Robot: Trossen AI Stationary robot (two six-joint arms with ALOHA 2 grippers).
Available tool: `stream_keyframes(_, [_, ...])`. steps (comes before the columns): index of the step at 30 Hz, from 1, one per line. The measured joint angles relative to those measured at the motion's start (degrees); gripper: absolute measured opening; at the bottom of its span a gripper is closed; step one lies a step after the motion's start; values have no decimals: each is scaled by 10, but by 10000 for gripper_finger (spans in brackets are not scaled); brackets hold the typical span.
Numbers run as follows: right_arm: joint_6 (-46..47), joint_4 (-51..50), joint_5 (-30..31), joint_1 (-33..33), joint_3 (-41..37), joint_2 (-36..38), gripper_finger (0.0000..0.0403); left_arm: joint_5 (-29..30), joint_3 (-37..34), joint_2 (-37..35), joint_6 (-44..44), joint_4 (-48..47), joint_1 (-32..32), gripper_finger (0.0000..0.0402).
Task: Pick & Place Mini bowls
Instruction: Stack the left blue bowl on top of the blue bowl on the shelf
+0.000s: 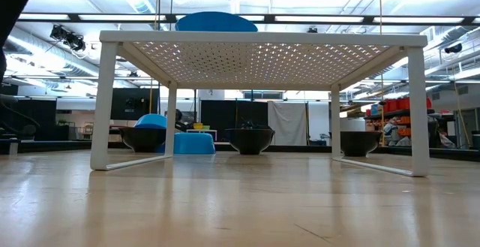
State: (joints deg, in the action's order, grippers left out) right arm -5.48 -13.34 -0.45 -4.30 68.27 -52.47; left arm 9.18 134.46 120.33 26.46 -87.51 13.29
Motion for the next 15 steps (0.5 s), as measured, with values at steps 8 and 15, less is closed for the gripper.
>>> stream_keyframes(8, [0, 0, 0, 0, 0, 0, 321, 115, 0, -41, -36, -27, 0, 177])
stream_keyframes(15, [0, 0, 0, 0, 0, -1, 321, 186, -29, -92, -79, -25, -5, 177])
